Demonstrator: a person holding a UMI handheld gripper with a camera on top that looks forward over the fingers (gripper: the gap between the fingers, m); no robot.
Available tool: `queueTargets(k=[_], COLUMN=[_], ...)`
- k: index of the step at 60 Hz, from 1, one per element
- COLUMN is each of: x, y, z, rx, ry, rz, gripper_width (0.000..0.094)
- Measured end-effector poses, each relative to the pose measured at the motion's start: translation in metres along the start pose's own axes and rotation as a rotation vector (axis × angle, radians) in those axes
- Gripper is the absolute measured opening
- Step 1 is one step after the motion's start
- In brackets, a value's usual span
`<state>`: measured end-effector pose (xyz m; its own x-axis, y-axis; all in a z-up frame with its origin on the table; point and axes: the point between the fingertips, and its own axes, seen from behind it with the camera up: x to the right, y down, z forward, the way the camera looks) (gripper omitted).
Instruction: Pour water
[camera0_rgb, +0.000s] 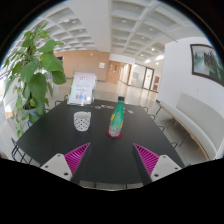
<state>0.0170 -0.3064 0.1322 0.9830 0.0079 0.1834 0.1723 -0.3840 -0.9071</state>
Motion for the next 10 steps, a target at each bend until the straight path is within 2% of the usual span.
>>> queueTargets(k=[10], x=[-0.002], y=[0.002], z=[-0.016], rx=[0.004], ry=[-0.004], rz=[0.032], gripper_width=[0.0852])
